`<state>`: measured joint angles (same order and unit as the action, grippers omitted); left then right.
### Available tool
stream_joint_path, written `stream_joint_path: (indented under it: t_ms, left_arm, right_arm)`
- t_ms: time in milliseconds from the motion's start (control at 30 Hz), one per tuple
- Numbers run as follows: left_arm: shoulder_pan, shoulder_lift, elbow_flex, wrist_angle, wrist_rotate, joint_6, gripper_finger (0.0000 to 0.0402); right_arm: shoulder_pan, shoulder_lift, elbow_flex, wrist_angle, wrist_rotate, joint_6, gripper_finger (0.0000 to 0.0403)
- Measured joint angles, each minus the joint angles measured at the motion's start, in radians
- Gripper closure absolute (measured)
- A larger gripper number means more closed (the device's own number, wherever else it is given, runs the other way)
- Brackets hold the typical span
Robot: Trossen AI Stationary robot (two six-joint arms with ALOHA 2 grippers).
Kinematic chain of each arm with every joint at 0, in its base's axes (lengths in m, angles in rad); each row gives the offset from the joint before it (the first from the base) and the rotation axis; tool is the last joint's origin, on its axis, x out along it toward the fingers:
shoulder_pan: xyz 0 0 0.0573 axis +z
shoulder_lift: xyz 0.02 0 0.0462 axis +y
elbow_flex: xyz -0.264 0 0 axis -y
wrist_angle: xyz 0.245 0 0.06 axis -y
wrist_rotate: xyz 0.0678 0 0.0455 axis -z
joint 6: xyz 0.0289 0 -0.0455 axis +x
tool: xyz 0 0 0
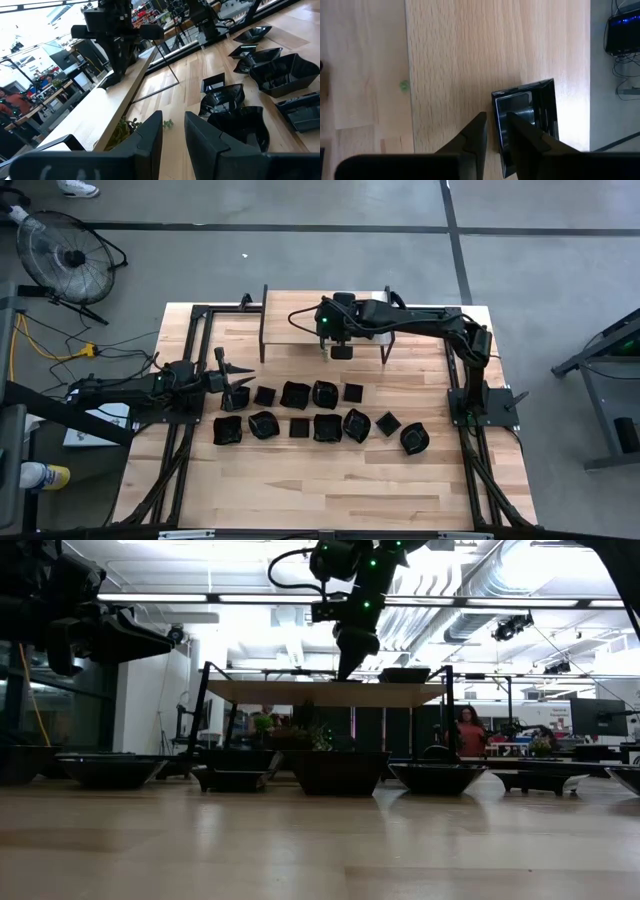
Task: Pick & Place Mini shaped plates
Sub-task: Put the leaf shaped plate on the shelf
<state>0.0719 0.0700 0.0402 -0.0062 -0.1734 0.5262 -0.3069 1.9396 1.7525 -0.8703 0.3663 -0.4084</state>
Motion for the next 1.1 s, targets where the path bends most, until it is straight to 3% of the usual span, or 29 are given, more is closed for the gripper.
stream_joint_path:
  t_ms: [233, 500, 733, 967, 1100]
  left_arm:
    - [0.0, 0.0, 0.0, 0.0, 0.0, 0.0, 0.0323]
    - [0.0, 0.0, 0.0, 0.0, 0.001, 0.0, 0.0323]
    - [0.0, 0.0, 0.0, 0.0, 0.001, 0.0, 0.0323]
    - [0.0, 0.0, 0.0, 0.0, 0.001, 0.0, 0.0323]
    - [0.0, 0.0, 0.0, 0.0, 0.001, 0.0, 0.0323]
  right_arm:
    - [0.0, -0.018, 0.0, 0.001, 0.01, 0.0, 0.0334]
    - [0.005, -0.137, 0.0, -0.028, 0.003, 0.029, 0.0334]
    - [0.038, -0.243, 0.0, -0.244, -0.055, 0.157, 0.0334]
    - [0.124, -0.274, 0.0, -0.512, -0.062, 0.384, 0.0334]
    - [0.195, -0.286, -0.044, -0.553, -0.063, 0.481, 0.0334]
